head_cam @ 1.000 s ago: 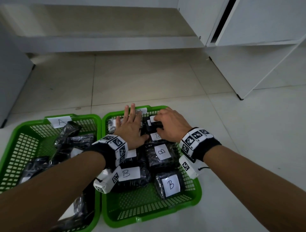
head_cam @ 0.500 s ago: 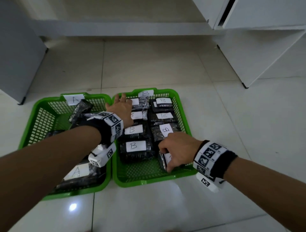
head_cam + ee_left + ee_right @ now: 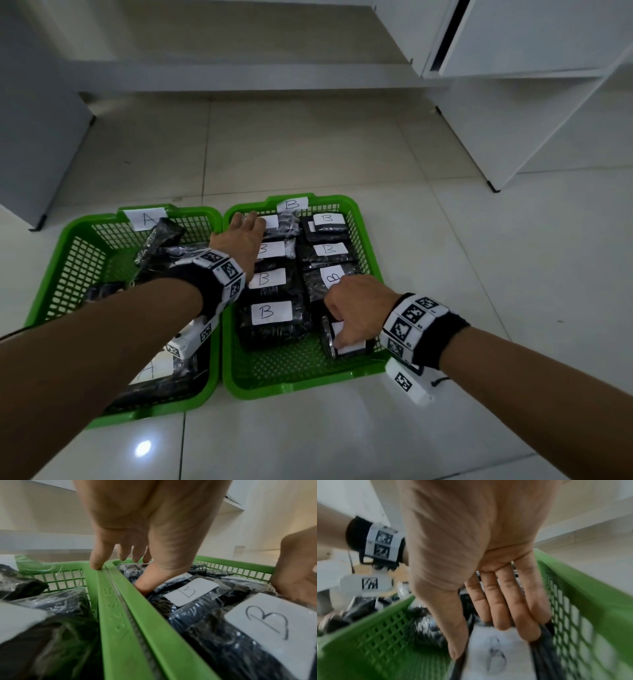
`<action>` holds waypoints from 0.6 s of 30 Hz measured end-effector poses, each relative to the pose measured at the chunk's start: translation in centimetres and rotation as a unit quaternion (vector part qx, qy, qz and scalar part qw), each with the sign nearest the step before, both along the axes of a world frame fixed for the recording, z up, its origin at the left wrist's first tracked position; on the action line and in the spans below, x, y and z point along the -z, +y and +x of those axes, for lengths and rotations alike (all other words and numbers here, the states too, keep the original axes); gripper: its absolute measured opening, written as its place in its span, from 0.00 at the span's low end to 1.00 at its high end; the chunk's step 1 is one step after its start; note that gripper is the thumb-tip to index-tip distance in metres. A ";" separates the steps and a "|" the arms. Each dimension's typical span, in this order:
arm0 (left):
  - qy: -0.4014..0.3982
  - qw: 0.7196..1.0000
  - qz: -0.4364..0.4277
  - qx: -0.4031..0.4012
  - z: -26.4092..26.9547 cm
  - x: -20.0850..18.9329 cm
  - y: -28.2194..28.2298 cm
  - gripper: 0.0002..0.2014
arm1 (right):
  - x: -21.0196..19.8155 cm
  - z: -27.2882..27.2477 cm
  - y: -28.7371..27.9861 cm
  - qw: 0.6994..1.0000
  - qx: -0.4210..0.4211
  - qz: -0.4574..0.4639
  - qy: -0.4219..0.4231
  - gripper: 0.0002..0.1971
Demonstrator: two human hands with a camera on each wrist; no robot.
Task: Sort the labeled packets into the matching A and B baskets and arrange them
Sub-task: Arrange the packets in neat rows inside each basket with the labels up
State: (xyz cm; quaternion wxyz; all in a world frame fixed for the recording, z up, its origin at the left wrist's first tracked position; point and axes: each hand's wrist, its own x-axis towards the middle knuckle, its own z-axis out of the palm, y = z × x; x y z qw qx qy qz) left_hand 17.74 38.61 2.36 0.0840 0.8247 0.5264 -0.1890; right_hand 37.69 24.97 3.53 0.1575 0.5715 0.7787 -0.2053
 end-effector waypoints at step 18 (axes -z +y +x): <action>0.048 0.998 0.042 0.022 -13.1 -11.0 2.8 0.12 | -6.8 -14.9 13.2 0.988 -0.003 0.122 0.097 0.10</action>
